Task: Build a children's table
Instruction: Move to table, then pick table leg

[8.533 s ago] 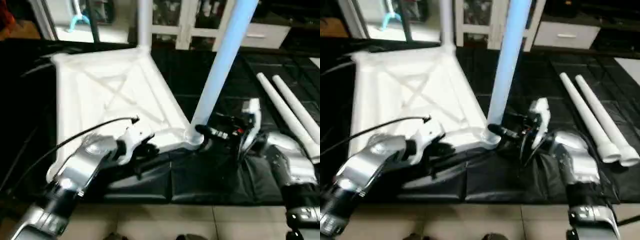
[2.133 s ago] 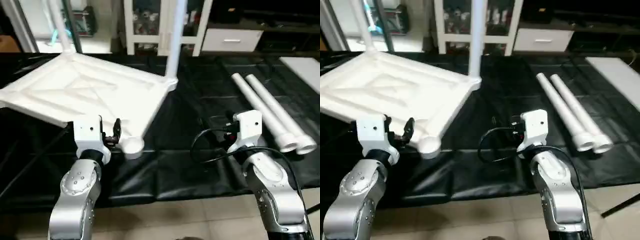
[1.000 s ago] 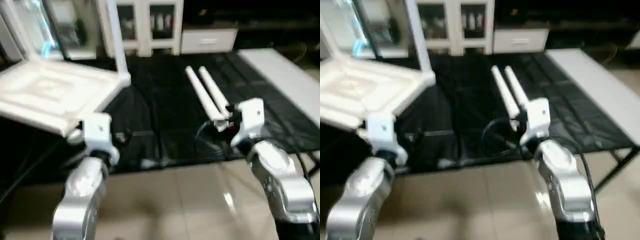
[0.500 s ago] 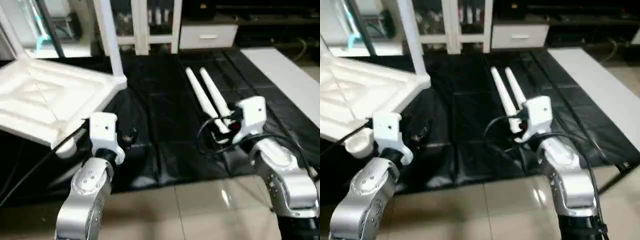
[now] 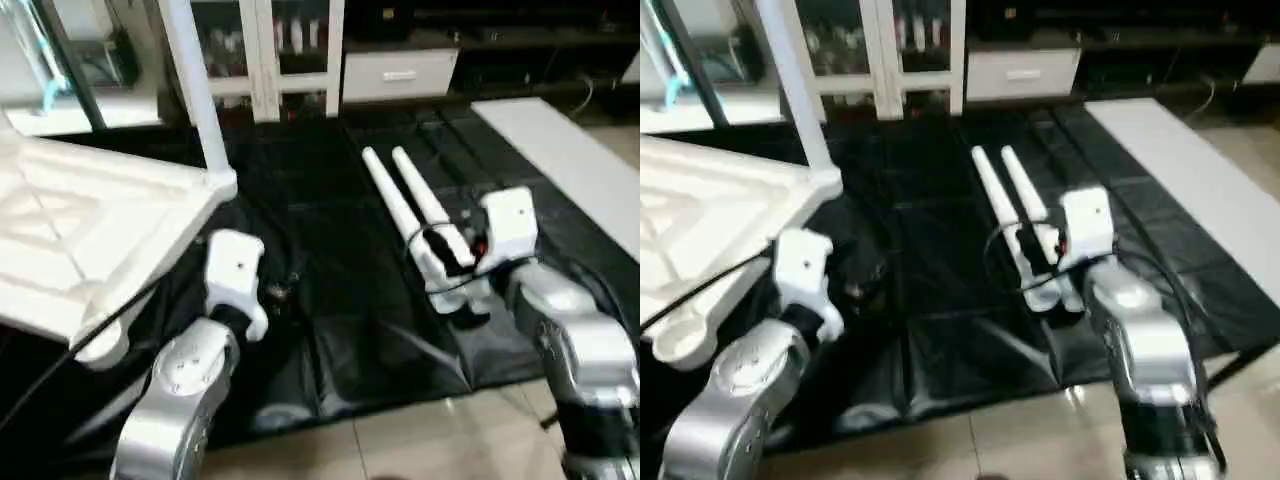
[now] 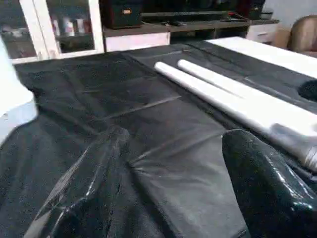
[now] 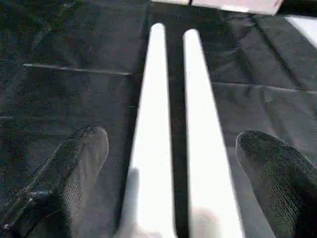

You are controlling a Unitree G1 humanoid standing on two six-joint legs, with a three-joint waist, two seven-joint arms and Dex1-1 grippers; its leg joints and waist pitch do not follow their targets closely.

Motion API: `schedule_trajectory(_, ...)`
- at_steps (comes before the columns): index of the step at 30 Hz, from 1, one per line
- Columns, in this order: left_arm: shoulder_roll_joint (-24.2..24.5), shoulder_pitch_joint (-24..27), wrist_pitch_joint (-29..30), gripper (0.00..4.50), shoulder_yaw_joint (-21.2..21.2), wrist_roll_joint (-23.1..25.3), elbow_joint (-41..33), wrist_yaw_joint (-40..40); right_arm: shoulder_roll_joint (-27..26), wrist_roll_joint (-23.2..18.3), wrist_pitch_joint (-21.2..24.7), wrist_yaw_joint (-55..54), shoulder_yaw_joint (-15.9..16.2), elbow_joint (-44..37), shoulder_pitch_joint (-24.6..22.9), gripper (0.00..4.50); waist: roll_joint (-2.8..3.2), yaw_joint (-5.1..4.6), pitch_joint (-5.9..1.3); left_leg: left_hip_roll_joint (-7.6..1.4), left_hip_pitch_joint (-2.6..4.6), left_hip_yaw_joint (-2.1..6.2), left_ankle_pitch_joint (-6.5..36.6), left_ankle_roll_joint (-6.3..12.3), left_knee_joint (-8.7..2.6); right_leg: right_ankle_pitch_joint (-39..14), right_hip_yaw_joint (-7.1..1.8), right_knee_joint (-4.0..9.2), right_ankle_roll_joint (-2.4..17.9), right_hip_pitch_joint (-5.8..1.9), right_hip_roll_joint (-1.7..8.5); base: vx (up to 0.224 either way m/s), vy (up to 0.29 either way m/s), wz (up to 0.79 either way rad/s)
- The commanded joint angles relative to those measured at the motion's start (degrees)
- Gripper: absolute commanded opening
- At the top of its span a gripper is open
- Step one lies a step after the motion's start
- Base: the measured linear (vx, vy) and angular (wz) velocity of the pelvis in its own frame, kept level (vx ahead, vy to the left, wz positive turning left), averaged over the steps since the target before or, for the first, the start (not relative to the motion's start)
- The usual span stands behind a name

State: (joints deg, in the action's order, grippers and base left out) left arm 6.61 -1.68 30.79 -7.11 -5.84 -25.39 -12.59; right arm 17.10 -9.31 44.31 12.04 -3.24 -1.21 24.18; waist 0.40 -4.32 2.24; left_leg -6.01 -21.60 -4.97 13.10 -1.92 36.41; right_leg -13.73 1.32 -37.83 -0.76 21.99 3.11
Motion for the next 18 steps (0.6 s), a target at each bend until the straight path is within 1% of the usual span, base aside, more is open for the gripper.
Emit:
schedule_trajectory(1, 2.0, 1.0, 2.0, 3.33, 0.3, -0.8, -2.4, -2.5, 0.8, -0.8, 2.6, 1.4, 1.2, 5.2, 4.7, 4.5, 0.62, 0.96, -2.43, -5.1, 0.44, 1.0, 0.6, 1.7, -4.09, 14.3, -1.46, 4.49, 13.0, -4.09, 3.68, 0.0, 0.0, 0.0)
schedule_trajectory(2, 2.2, 1.1, 2.2, 3.33, 0.3, -1.0, -2.6, -2.7, 0.9, -0.8, 2.7, 1.7, 1.3, 5.9, 5.2, 4.5, 0.78, 0.97, -2.24, -5.57, 0.84, 0.94, 2.2, 1.71, -4.25, 10.9, -1.45, 4.79, 14.8, -3.84, 3.75, 0.0, 0.0, 0.0)
schedule_trajectory(3, 2.5, 1.1, 2.5, 3.33, 0.3, -1.2, -2.8, -3.2, 1.1, -0.9, 2.8, 2.2, 1.5, 6.9, 5.9, 4.5, 0.89, 1.04, -1.64, -6.11, 1.27, 0.46, 6.6, 1.56, -4.74, 5.0, -1.37, 5.3, 16.6, -3.19, 3.72, -0.042, 0.054, 0.12)
schedule_trajectory(4, 2.5, 1.1, 2.5, 3.33, 0.3, -1.2, -2.8, -3.2, 1.1, -0.9, 2.8, 2.2, 1.5, 6.9, 5.9, 4.5, 0.97, 1.34, -0.98, -6.32, 1.73, -0.33, 13.4, 0.46, -5.25, -2.8, -1.31, 6.1, 16.5, -2.65, 3.79, -0.062, 0.042, 0.14)
schedule_trajectory(5, 3.9, 1.4, 3.4, 3.33, 0.2, -2.0, -3.6, -4.7, 1.4, -0.5, 2.7, 3.3, 1.9, 10.1, 8.3, 4.5, 1.01, 1.74, -0.8, -6.26, 2.26, -0.97, 18.3, -1.3, -5.29, -9.1, -1.44, 6.56, 15.2, -2.07, 3.99, -0.062, 0.042, 0.14)
schedule_trajectory(6, 4.0, 1.4, 3.5, 3.33, 0.2, -2.1, -3.7, -4.9, 1.4, -0.4, 2.7, 3.5, 2.0, 10.5, 8.6, 4.5, 0.81, 1.73, -0.7, -6.23, 2.33, -1.18, 20.1, -2.06, -5.4, -11.8, -1.54, 6.75, 14.6, -1.86, 4.04, -0.067, 0.03, 0.13)
schedule_trajectory(7, 5.7, 1.6, 4.6, 3.33, -0.2, -3.1, -4.7, -6.9, 1.7, 0.2, 2.9, 4.2, 2.4, 14.0, 10.9, 4.5, 0.62, 1.99, -0.44, -6.26, 2.18, -1.37, 20.9, -2.98, -5.58, -14.2, -1.7, 7.07, 13.2, -1.69, 4.31, -0.067, 0.031, 0.07)
schedule_trajectory(8, 6.9, 1.7, 5.3, 3.33, -0.4, -3.8, -5.3, -8.3, 1.8, 0.6, 3.2, 4.7, 2.7, 16.4, 12.6, 4.5, 0.49, 1.91, -0.57, -6.08, 1.83, -1.49, 20.3, -3.43, -5.56, -15.2, -1.67, 6.81, 12.6, -1.74, 4.36, -0.067, 0.031, 0.07)
schedule_trajectory(9, 6.9, 1.7, 5.3, 3.33, -0.4, -3.8, -5.3, -8.3, 1.8, 0.6, 3.2, 4.7, 2.7, 16.4, 12.6, 4.5, 0.49, 1.91, -0.57, -6.08, 1.83, -1.49, 20.3, -3.43, -5.56, -15.2, -1.67, 6.81, 12.6, -1.74, 4.36, -0.053, 0.032, -0.01)
schedule_trajectory(10, 8.5, 1.8, 6.2, 3.33, -0.6, -4.9, -6.1, -10.3, 1.8, 1.3, 3.1, 5.0, 3.2, 20.3, 14.9, 4.5, 0.73, 2.36, -0.41, -6.13, 1.42, -1.83, 17.8, -3.24, -5.68, -13.5, -1.71, 6.79, 11.8, -1.62, 4.47, 0.0, 0.0, 0.0)
schedule_trajectory(11, 10.3, 1.9, 7.3, 3.33, -0.7, -6.2, -7.0, -12.2, 1.6, 2.1, 2.7, 5.1, 3.5, 25.2, 17.7, 4.5, 0.65, 2.22, -0.47, -6.13, 1.41, -1.86, 17.7, -3.28, -5.64, -13.4, -1.68, 6.61, 12.1, -1.52, 4.49, 0.0, 0.0, 0.0)
schedule_trajectory(12, 11.3, 1.9, 8.1, 3.33, -0.7, -7.0, -7.6, -13.4, 1.6, 2.6, 2.4, 5.1, 3.8, 28.8, 19.6, 4.5, 0.68, 2.17, -0.37, -5.86, 1.17, -1.91, 17.7, -3.34, -5.61, -14.0, -1.53, 6.49, 12.6, -1.48, 4.57, 0.0, 0.0, 0.0)
schedule_trajectory(13, 11.3, 1.9, 8.1, 3.33, -0.7, -7.0, -7.6, -13.4, 1.6, 2.6, 2.4, 5.1, 3.8, 28.8, 19.6, 4.5, 0.6, 2.09, -0.45, -5.87, 0.8, -1.95, 16.6, -3.11, -5.57, -13.2, -1.52, 6.37, 12.7, -1.73, 4.72, 0.0, 0.0, 0.0)
schedule_trajectory(14, 11.7, 1.9, 8.4, 3.33, -0.6, -7.3, -7.9, -13.8, 1.6, 2.7, 2.2, 5.1, 3.9, 30.1, 20.3, 4.5, 0.67, 2.24, -0.44, -5.95, 0.82, -2.12, 15.8, -2.84, -5.59, -12.2, -1.56, 6.45, 12.7, -1.73, 4.71, 0.0, 0.0, 0.0)
schedule_trajectory(15, 12.4, 1.9, 9.0, 3.33, -0.4, -7.9, -8.4, -14.6, 1.4, 3.1, 1.2, 4.7, 4.1, 33.0, 21.9, 4.5, 0.71, 2.43, -0.51, -6.07, 1.18, -2.43, 14.6, -2.5, -5.42, -10.4, -1.7, 6.36, 13.3, -1.4, 4.71, 0.0, 0.0, 0.0)
schedule_trajectory(16, 12.7, 1.9, 9.3, 3.33, -0.3, -8.2, -8.7, -15.0, 1.3, 3.4, 0.5, 4.4, 4.2, 34.5, 22.7, 4.5, 0.51, 2.49, -0.35, -6.06, 0.94, -2.47, 13.9, -2.11, -5.53, -9.6, -1.69, 6.39, 13.5, -1.57, 4.72, 0.0, 0.0, 0.0)
schedule_trajectory(17, 13.4, 1.9, 9.7, 3.33, 0.0, -8.6, -9.3, -15.5, 1.0, 3.8, -1.4, 3.4, 3.8, 37.9, 24.6, 4.5, 0.37, 2.61, -0.61, -6.05, 0.53, -2.52, 11.7, -1.55, -5.43, -7.6, -1.63, 6.06, 14.2, -1.99, 4.85, 0.0, 0.0, 0.0)
schedule_trajectory(18, 14.0, 2.0, 10.1, 3.33, 0.3, -9.0, -9.8, -15.9, 0.8, 4.3, -2.6, 2.5, 3.7, 41.1, 26.6, 4.5, 0.59, 2.86, -1.01, -6.06, 0.6, -2.7, 8.4, -0.86, -5.07, -4.1, -1.59, 5.63, 15.3, -1.94, 4.93, 0.0, 0.0, 0.0)
